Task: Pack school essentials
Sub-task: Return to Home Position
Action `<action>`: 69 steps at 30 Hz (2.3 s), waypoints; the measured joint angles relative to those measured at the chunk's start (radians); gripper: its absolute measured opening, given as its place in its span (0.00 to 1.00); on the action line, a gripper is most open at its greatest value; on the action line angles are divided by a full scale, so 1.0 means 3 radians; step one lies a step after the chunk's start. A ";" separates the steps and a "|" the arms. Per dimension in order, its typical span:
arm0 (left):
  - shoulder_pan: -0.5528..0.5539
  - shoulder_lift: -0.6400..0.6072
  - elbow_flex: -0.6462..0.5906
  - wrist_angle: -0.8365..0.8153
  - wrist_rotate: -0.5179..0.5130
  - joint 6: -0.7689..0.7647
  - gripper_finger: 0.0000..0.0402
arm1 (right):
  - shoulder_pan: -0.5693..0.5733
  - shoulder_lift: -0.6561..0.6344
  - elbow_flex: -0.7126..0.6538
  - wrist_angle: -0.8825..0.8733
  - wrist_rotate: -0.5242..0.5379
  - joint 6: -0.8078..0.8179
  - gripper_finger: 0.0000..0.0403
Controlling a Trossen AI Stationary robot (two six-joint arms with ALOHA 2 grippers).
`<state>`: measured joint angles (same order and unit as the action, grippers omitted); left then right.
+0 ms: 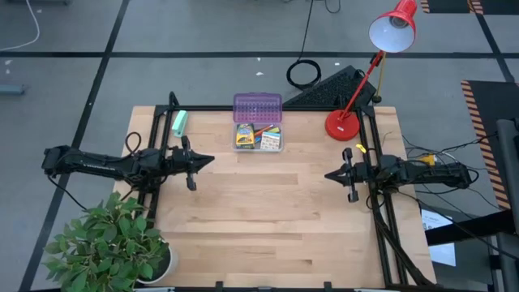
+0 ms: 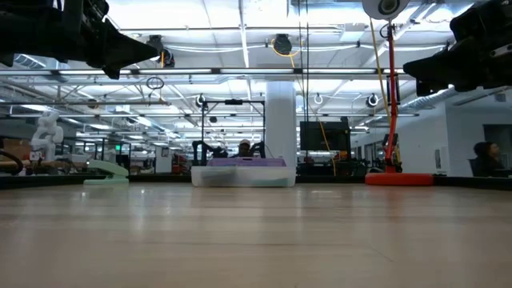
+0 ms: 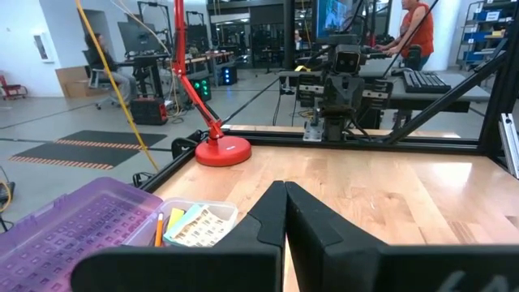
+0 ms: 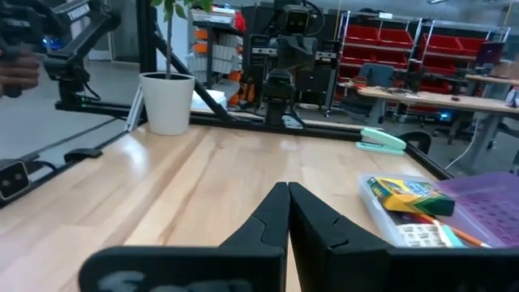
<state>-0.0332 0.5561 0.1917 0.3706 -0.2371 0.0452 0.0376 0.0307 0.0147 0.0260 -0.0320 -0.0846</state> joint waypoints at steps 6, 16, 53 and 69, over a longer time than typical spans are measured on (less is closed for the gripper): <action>0.0001 0.0000 0.0000 0.0000 0.0020 0.0057 0.02 | 0.0000 0.0000 0.0000 0.0012 0.0005 0.0000 0.00; 0.0000 0.0000 -0.0290 0.0614 0.0373 0.0171 0.02 | 0.0000 0.0000 -0.0001 0.0019 0.0005 -0.0044 0.00; 0.0000 -0.1645 -0.0605 -0.0431 0.0627 0.0240 0.02 | 0.0000 0.0003 -0.0001 0.0023 0.0005 -0.0044 0.00; -0.0002 -0.1846 -0.0605 -0.1181 0.0939 0.0007 0.02 | 0.0000 0.0003 -0.0001 0.0024 0.0006 -0.0044 0.00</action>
<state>-0.0338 0.0023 0.0101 0.0162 0.0446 0.0472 0.0376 0.0315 0.0143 0.0334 -0.0302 -0.0978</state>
